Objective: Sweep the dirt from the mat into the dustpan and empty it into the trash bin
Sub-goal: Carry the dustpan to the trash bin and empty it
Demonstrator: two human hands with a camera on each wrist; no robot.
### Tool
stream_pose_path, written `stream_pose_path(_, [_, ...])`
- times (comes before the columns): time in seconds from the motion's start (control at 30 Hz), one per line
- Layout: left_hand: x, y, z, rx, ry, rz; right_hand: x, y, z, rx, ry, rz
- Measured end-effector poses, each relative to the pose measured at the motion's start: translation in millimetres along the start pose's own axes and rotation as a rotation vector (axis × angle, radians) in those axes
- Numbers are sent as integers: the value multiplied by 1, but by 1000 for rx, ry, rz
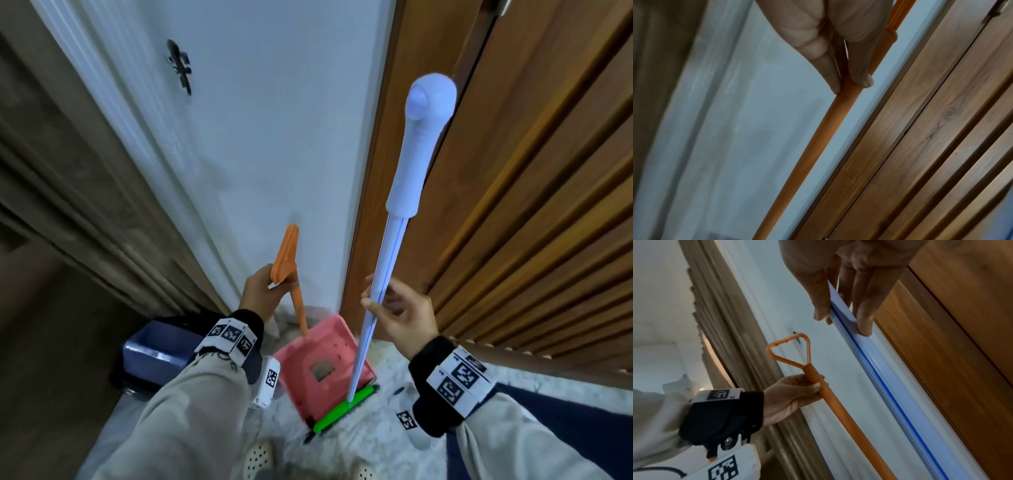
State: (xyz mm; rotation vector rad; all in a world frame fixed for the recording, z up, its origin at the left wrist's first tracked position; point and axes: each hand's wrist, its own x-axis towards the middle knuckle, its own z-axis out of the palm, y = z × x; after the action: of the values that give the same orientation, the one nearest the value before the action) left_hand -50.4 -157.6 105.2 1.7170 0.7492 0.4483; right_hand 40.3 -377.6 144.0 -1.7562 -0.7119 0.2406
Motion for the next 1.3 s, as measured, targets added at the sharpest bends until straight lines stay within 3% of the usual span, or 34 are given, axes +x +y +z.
stream_pose_path(0.3, [85,-34,-7,-161,-228,-52,23,48,76,-62,202,213])
stream_pose_path(0.7, [166,-99,0,-143,-457,-39,72,111,161,-62,367,363])
stream_pose_path(0.93, [188,-117,3,-215,-462,-102,108,116,170,-71,362,388])
stream_pose_path(1.17, [195,-124,3,-226,-361,-94,125,132,167,-237,394,486])
stream_pose_path(1.3, [192,-125,2,-282,-300,-124,125,138,161,-214,488,543])
